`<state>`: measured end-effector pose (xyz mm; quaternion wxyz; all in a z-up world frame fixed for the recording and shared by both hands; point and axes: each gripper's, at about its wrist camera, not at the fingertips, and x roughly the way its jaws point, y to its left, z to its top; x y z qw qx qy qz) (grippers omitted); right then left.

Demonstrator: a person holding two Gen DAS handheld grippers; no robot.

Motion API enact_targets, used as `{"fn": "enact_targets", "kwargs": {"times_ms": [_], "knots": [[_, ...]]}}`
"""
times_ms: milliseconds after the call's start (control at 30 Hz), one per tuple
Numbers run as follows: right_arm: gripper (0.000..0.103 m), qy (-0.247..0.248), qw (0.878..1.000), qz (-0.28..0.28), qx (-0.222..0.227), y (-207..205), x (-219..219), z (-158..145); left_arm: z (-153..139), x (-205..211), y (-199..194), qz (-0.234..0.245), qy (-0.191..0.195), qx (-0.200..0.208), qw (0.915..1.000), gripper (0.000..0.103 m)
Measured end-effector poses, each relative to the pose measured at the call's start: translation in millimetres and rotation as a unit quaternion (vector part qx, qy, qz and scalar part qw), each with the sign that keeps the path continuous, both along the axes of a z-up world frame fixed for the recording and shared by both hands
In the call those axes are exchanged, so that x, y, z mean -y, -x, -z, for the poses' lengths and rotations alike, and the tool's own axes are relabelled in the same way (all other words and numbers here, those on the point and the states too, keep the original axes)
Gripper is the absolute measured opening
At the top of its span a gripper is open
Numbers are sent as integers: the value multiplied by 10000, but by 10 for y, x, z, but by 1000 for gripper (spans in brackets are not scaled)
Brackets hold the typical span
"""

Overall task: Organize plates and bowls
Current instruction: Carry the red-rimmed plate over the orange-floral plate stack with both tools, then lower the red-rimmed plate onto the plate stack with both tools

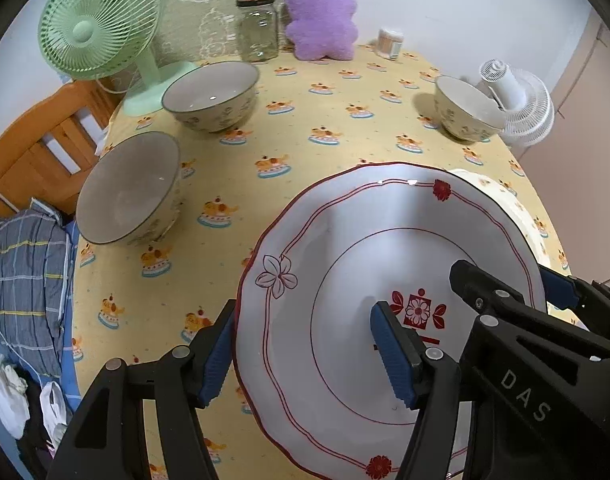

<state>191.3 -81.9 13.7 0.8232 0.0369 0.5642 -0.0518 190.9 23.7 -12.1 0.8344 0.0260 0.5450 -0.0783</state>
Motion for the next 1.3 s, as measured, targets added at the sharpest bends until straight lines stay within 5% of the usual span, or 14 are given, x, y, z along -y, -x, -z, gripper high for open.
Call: {"fn": "enact_targets", "kwargs": {"times_ms": [767, 1300], "knots": [[62, 70, 9991, -247, -323, -94, 1416, 194, 254, 1377, -86, -235, 45, -356, 9991, 66], [62, -7, 9983, -356, -458, -236, 1707, 397, 476, 1668, -231, -492, -65, -519, 9974, 68]]}}
